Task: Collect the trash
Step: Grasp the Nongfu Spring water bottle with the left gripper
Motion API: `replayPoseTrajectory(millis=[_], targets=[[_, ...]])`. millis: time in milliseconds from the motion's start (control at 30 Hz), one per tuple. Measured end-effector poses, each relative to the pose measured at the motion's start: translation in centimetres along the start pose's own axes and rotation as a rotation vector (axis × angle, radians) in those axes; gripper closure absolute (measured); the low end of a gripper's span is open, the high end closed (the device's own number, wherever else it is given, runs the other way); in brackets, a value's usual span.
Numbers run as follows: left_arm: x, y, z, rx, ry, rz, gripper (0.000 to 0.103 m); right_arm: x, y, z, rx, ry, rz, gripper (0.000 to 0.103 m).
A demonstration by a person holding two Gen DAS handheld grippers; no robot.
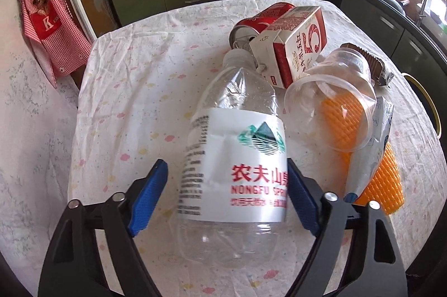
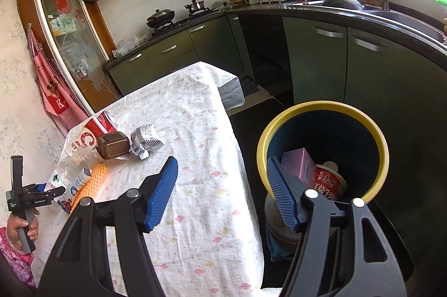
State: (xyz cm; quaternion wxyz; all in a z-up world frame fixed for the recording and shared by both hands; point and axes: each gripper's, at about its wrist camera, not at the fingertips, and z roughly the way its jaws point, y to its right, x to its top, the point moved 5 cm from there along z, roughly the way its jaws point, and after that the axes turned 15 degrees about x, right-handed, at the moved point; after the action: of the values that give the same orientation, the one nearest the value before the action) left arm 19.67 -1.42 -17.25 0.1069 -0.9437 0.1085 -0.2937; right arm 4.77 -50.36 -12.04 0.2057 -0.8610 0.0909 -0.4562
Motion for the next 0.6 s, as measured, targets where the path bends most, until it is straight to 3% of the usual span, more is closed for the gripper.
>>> replayPoseTrajectory(millis=[133, 600], targets=[[-0.2, 0.0, 0.4, -0.009, -0.005, 0.0, 0.037, 0.0, -0.4, 0.1, 0.013, -0.003, -0.006, 0.04], [-0.1, -1.9, -3.7, -0.002, 0.081, -0.02, 0.038, -0.1, -0.3, 0.2, 0.026, -0.004, -0.003, 0.04]])
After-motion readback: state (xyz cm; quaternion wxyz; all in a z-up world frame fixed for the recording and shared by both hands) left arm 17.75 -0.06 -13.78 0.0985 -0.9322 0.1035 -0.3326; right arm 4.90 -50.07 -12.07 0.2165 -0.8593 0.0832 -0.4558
